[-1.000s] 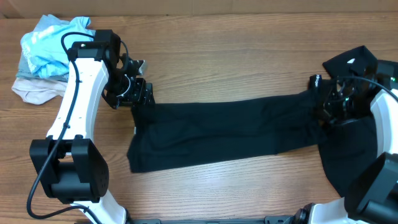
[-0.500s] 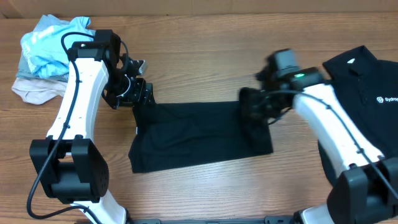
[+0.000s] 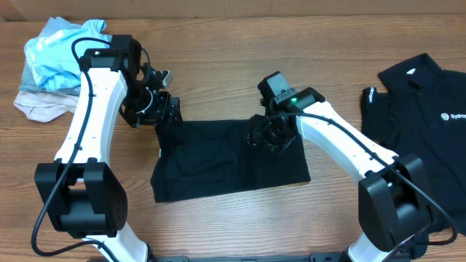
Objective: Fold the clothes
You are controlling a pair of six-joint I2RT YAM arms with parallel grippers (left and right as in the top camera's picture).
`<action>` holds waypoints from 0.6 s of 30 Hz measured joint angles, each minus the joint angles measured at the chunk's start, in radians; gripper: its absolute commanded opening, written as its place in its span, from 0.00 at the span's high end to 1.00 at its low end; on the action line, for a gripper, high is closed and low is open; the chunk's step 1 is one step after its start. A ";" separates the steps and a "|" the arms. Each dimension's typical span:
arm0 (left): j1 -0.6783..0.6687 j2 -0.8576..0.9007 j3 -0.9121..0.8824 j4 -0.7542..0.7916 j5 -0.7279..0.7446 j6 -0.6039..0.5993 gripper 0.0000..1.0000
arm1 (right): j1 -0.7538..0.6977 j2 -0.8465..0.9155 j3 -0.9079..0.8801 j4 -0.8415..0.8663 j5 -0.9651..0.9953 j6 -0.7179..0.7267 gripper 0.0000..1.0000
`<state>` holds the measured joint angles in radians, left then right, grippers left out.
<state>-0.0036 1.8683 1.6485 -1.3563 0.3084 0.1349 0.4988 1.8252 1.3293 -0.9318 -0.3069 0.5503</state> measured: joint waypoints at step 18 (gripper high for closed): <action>0.213 0.000 -0.073 0.110 -0.032 -0.066 0.00 | -0.059 0.000 -0.010 -0.038 -0.042 0.008 0.85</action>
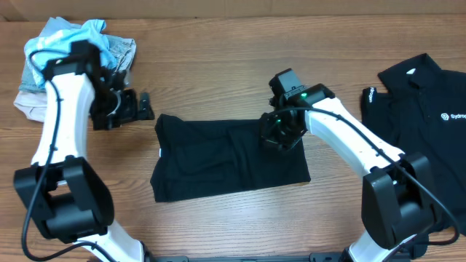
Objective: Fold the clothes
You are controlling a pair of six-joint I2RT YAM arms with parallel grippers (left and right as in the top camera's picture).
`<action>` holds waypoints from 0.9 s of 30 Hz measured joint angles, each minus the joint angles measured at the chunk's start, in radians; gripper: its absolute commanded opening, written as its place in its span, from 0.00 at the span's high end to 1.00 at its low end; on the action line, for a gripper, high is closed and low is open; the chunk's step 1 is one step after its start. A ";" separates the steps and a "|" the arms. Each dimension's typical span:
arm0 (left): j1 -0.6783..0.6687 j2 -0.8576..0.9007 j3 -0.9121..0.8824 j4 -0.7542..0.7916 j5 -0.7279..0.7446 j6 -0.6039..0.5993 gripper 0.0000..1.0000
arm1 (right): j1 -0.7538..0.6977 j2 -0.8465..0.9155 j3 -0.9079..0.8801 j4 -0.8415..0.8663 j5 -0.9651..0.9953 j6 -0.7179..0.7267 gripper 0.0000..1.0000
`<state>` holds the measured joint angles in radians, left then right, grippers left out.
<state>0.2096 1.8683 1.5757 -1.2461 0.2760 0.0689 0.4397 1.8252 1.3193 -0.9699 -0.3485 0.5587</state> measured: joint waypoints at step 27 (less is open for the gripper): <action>-0.095 -0.064 -0.603 0.558 0.370 0.205 0.00 | 0.006 0.000 -0.117 0.127 -0.048 0.144 0.84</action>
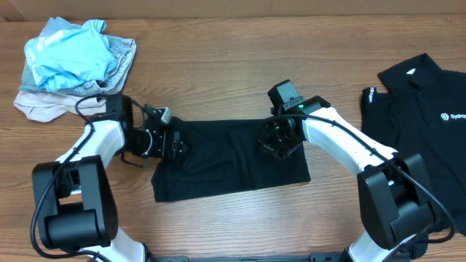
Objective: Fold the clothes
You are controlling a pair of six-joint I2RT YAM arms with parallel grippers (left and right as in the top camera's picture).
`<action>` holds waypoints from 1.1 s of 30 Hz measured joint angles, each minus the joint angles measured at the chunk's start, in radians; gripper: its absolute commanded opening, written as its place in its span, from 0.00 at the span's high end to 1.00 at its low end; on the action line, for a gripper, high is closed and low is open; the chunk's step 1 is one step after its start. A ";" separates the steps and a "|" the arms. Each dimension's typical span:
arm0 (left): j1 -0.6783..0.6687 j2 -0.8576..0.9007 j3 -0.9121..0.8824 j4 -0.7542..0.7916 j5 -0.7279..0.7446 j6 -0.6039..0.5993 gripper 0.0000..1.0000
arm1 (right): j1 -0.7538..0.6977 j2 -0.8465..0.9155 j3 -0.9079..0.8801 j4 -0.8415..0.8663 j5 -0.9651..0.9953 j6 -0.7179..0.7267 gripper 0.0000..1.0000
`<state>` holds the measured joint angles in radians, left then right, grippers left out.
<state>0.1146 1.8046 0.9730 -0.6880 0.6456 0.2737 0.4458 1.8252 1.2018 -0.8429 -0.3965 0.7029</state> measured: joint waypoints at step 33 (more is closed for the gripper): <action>0.051 0.079 0.442 -0.677 -0.316 -0.145 0.96 | -0.065 0.000 -0.001 -0.011 0.021 -0.043 0.83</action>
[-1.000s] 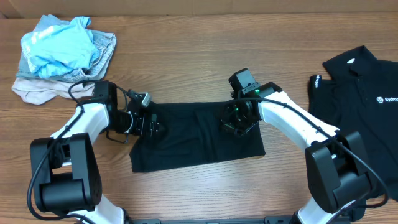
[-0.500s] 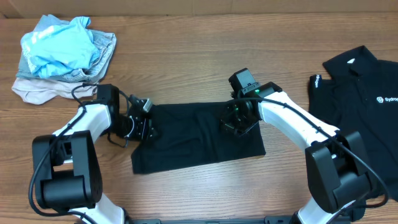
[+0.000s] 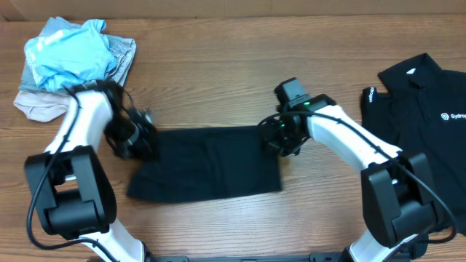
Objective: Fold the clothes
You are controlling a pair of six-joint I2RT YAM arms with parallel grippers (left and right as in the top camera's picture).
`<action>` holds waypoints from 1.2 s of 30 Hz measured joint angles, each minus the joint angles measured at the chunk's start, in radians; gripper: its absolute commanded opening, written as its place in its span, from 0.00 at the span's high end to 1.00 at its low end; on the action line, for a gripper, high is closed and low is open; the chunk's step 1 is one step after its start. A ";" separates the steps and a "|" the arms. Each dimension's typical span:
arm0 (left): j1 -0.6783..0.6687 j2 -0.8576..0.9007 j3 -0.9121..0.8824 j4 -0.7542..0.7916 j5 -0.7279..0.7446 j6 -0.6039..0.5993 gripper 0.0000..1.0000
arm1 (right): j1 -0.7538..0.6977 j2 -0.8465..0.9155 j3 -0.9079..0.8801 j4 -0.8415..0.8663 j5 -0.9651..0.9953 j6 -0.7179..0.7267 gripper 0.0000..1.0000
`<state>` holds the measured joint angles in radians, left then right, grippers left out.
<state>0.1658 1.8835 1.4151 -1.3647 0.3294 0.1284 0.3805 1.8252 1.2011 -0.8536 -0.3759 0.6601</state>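
A black garment [image 3: 207, 164] lies spread flat on the wooden table, a wide rectangle in the middle. My left gripper [image 3: 140, 140] sits low at its upper left corner and appears shut on the cloth there; its fingers are blurred. My right gripper [image 3: 277, 140] rests at the garment's upper right corner. Its dark fingers blend into the cloth, so their state does not show.
A crumpled pile of light blue and beige clothes [image 3: 73, 62] lies at the back left. A black polo shirt [image 3: 419, 109] with a white logo lies at the right edge. Bare wooden table [image 3: 218, 73] stretches behind the garment.
The black garment has shifted left by about a gripper's width, and my left gripper has moved left with it. The right gripper stayed almost in place, now at the garment's right corner.
My left gripper was first at the garment's upper left corner, then off to the left on bare table, then back on the left edge. The right gripper stayed on the upper right part throughout. Now the garment lies further left.
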 measured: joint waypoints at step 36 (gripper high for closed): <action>-0.642 0.109 0.134 0.101 -0.081 -0.280 0.00 | -0.150 0.000 0.000 -0.033 0.014 -0.054 0.73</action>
<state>-0.4767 1.9930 1.5490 -1.2636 0.2485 -0.1516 0.2306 1.8252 1.2007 -0.8867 -0.3622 0.6064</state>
